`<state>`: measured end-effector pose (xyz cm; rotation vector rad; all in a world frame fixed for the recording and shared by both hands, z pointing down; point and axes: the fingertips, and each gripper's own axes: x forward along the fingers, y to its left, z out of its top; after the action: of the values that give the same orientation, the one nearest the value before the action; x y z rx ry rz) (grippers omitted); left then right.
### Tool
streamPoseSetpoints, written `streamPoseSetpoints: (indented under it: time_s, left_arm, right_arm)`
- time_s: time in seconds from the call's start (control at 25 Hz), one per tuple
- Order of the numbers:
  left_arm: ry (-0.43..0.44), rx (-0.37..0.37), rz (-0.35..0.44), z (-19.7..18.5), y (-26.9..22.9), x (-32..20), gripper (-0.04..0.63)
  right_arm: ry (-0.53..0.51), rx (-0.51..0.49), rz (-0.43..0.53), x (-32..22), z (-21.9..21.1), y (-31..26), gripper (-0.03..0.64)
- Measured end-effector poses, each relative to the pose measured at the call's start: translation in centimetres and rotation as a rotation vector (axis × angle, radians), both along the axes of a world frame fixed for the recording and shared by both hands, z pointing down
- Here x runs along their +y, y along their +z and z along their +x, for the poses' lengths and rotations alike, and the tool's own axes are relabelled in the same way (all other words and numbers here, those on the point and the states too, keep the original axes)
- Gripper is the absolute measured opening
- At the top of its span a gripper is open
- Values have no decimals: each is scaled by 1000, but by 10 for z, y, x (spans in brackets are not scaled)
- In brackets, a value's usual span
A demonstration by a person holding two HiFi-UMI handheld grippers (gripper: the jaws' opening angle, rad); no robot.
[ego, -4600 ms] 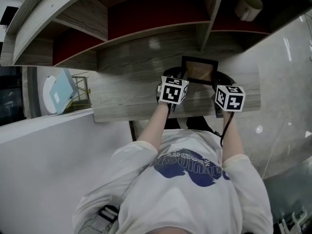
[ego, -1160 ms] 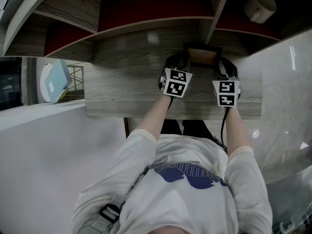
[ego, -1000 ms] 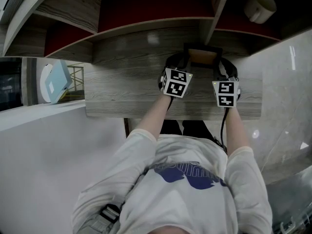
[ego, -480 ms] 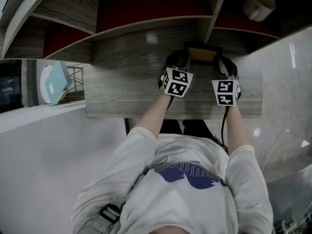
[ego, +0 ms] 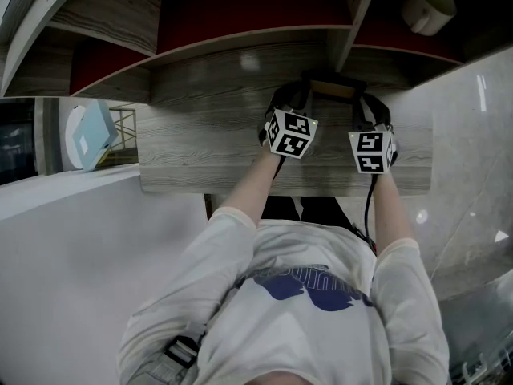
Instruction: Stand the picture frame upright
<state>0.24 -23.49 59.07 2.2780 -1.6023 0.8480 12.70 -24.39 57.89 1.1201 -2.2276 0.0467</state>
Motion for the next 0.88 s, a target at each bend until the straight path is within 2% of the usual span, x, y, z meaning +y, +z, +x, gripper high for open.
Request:
streamPoseSetpoints:
  time_s: [0.88]
  left_arm:
    - [-6,4,-9,-1,4,-9,78]
  right_arm:
    - [16,-26,-7,-11,0,0,55]
